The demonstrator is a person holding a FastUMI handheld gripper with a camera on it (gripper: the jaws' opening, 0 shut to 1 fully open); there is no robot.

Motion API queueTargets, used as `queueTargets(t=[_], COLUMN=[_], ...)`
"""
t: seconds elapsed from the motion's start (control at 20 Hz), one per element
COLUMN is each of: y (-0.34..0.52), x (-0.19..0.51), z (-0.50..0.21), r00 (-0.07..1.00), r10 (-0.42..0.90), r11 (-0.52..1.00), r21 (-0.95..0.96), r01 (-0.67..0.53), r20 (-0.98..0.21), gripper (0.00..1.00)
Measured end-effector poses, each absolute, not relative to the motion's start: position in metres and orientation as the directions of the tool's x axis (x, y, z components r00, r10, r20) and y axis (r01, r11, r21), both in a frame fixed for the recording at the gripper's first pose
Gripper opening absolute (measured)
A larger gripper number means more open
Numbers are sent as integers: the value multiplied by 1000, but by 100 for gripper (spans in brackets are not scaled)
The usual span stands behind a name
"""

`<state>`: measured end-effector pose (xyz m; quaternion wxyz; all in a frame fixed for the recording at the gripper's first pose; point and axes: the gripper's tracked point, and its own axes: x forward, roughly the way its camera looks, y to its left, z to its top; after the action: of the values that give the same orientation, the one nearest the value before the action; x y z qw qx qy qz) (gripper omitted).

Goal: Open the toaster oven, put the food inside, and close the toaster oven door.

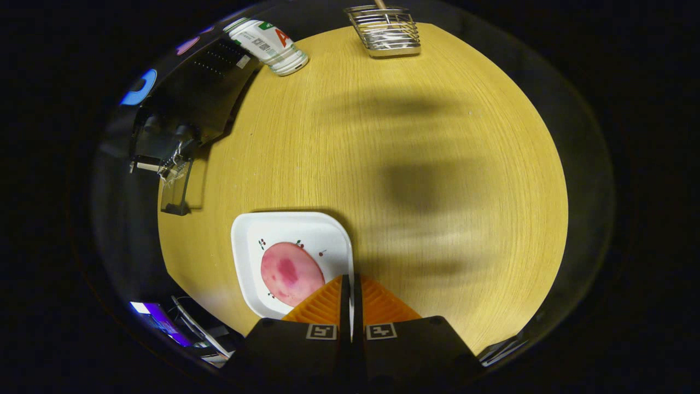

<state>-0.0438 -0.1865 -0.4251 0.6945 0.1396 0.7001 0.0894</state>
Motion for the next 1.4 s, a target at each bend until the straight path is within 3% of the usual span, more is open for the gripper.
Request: queueTargets(t=[0.25, 0.65, 1.1, 1.4], y=[-177, -153, -49, 47], x=[-48, -70, -107, -104], z=[-411, -366, -288, -278], r00=[71, 197, 310, 369], r10=[466, 494, 493, 492], r11=[853, 755, 685, 615], r21=[469, 531, 583, 614], r01=[229, 385, 437, 495], r20=[-882, -847, -813, -789], gripper=[5, 5, 5, 5])
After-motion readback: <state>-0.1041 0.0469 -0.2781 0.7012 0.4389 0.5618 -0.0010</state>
